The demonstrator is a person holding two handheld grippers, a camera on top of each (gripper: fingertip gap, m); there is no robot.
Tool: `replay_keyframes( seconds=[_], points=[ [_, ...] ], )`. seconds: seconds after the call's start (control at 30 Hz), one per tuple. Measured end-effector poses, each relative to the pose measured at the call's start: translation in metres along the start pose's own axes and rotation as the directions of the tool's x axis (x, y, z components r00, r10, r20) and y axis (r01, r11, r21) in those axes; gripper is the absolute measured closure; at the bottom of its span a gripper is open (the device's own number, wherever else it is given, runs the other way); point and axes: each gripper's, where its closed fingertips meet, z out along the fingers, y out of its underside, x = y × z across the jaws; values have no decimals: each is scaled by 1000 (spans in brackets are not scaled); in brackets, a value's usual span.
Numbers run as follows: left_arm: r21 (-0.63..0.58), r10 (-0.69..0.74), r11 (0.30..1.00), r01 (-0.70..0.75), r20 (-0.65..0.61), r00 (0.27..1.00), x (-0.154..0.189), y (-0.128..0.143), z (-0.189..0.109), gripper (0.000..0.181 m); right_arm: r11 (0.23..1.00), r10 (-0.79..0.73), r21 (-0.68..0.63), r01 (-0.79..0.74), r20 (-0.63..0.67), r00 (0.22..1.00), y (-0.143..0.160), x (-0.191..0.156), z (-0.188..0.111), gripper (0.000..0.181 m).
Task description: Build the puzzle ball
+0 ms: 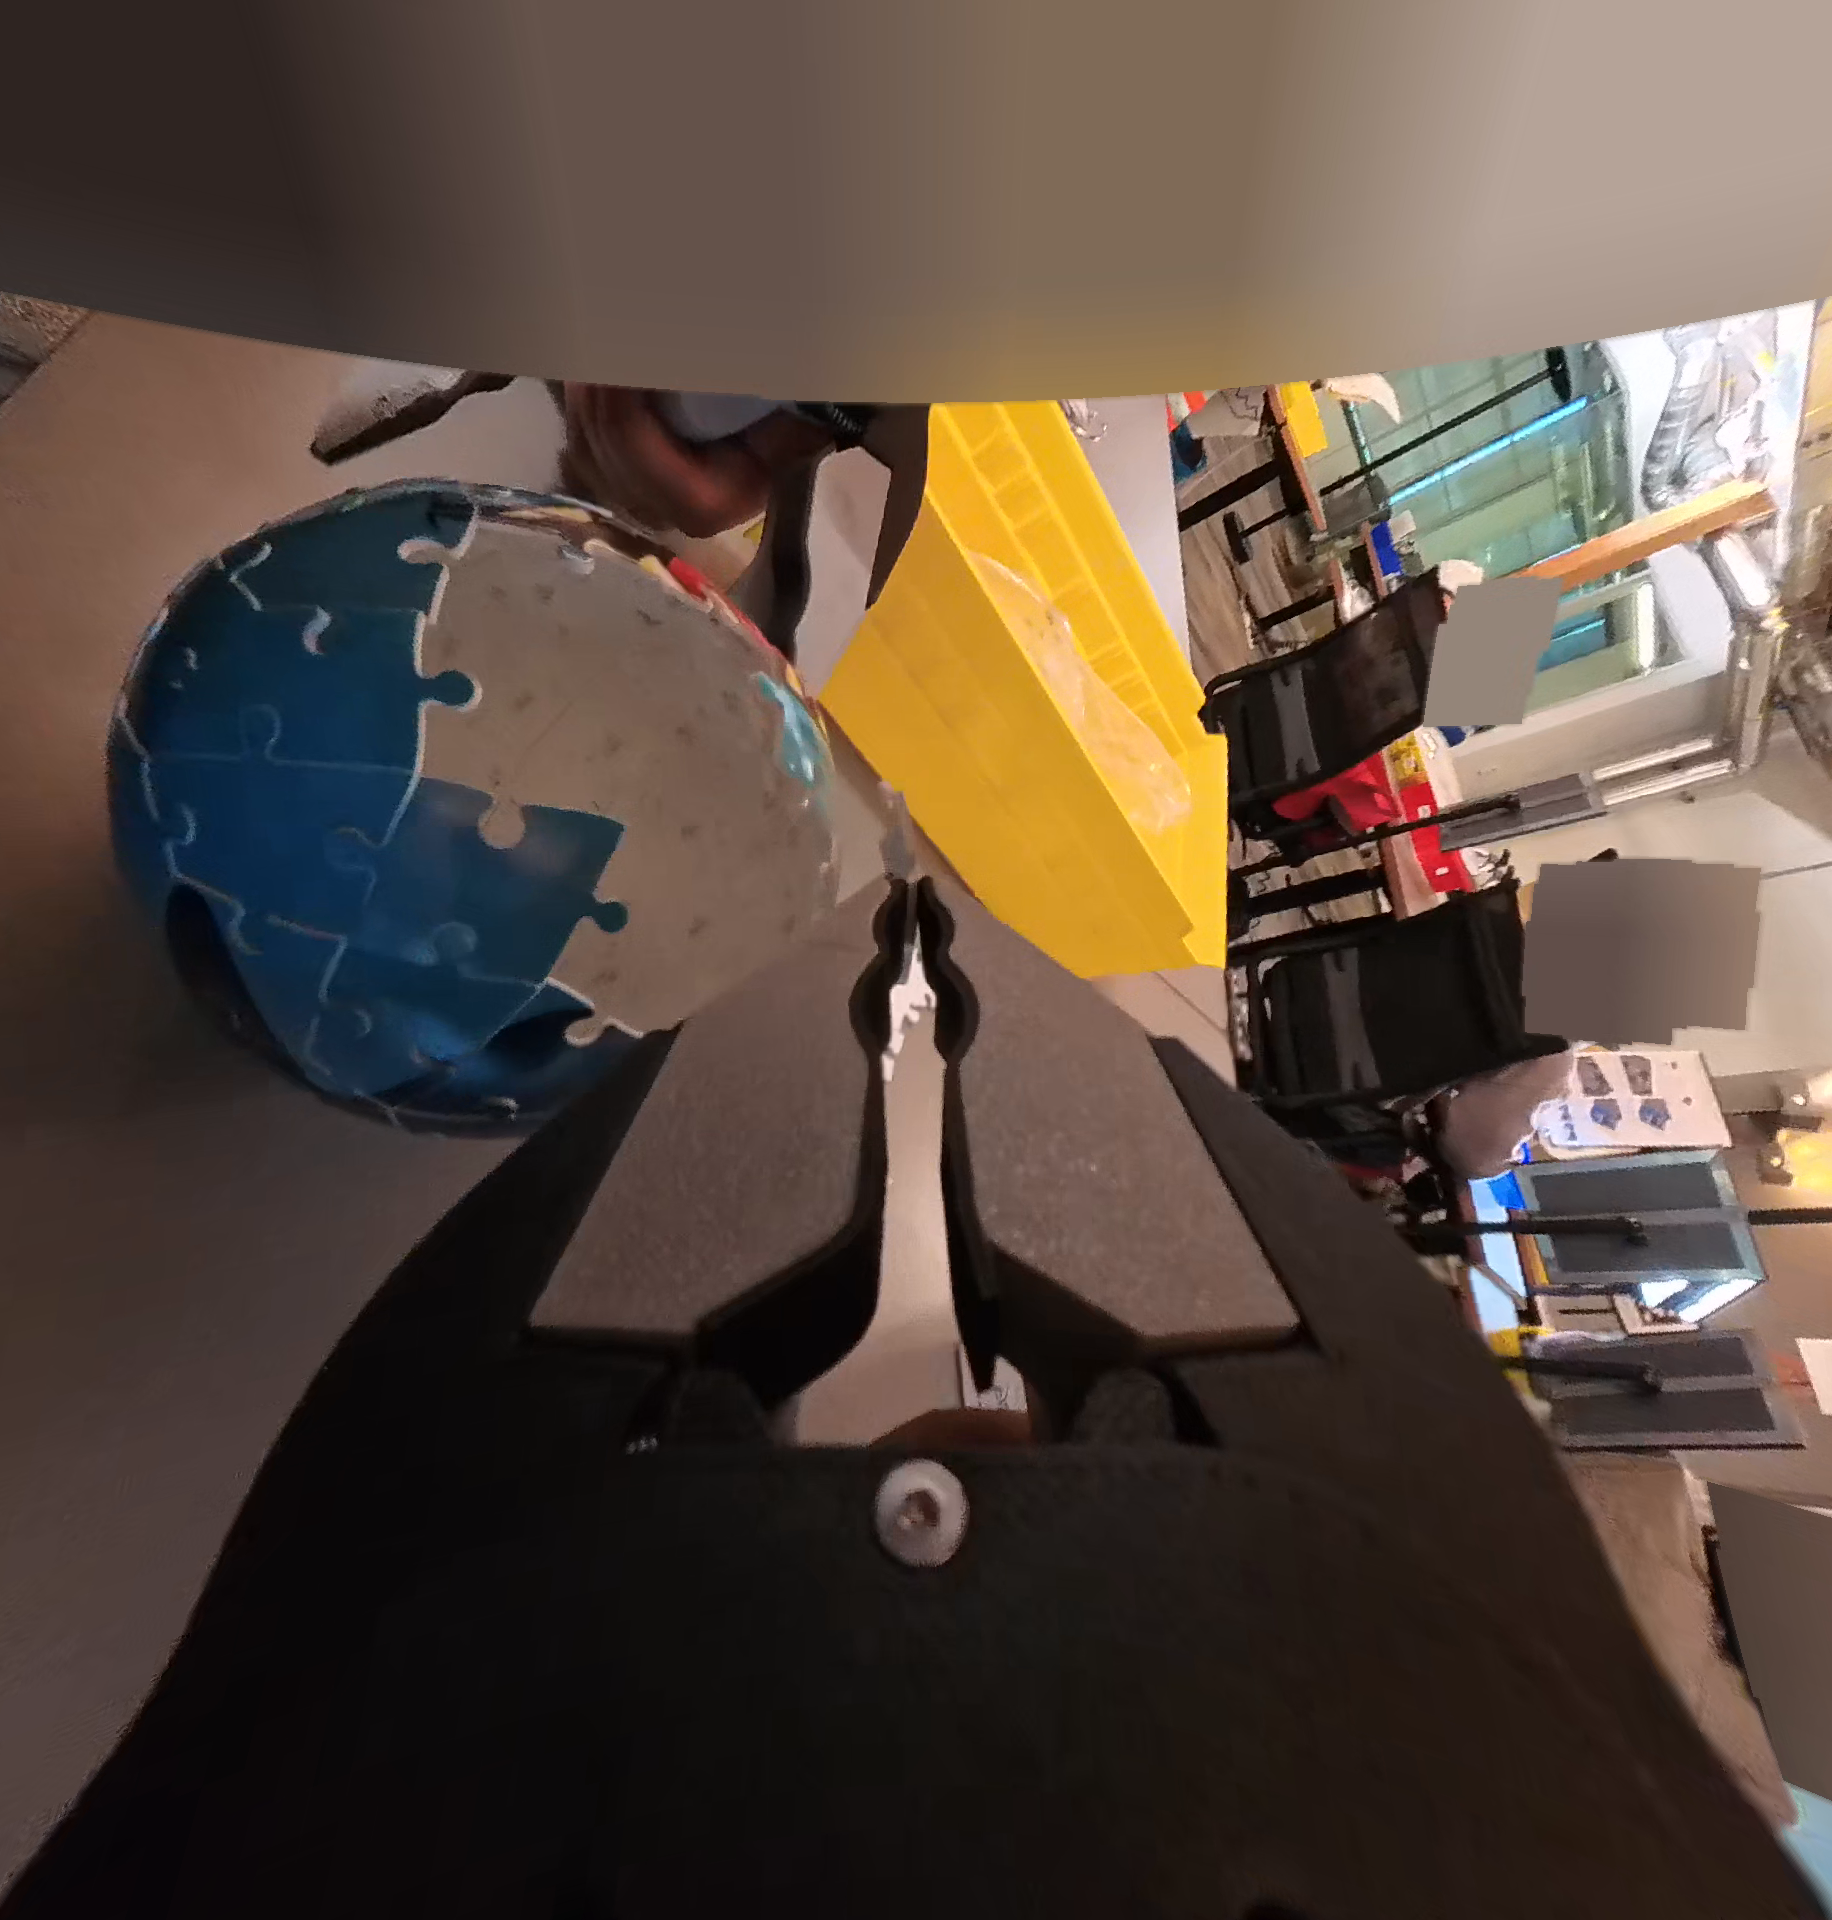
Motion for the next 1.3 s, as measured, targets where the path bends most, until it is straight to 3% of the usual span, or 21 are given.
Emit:
replay_keyframes(
  seconds=[0.13, 0.33, 0.4, 0.53, 0.7, 0.93, 1.07, 1.2, 1.3],
  points=[
    [42, -28, 999, 28, -3, 1000, 0, -4, 1, 79, 992, 63, -110, -66, -38, 997, 10, 4, 0, 181],
    [-34, -31, 999, 32, 22, 999, 1, 10, 14, 72, 965, 220, -117, -234, -122, 968, 19, 4, -18, 181],
    [-32, -38, 999, 39, 27, 999, 1, 11, 13, 72, 933, 322, -119, -341, -150, 935, 38, 2, -33, 181],
    [21, -80, 997, 79, 40, 996, -4, 5, 7, 74, 842, 466, -206, -499, -189, 864, 105, -20, -63, 181],
    [-22, -82, 996, 83, 62, 995, -7, 11, 12, 75, 840, 296, -426, -335, -156, 942, 152, -67, -54, 181],
    [-40, -97, 994, 101, 94, 991, -3, 14, 13, 73, 843, 290, -461, -279, -47, 956, 149, -93, -56, 169],
    [-22, -116, 993, 119, 101, 988, 1, 10, 17, 73, 842, 352, -427, -328, -24, 936, 144, -101, -57, 161],
    [-13, -121, 992, 123, 128, 984, 3, 10, 17, 73, 826, 469, -360, -434, 11, 883, 132, -102, -63, 140],
    [-5, -132, 991, 134, 139, 982, 4, 9, 16, 73, 784, 618, -199, -588, 164, 769, 88, -104, -63, 123]
  ],
)
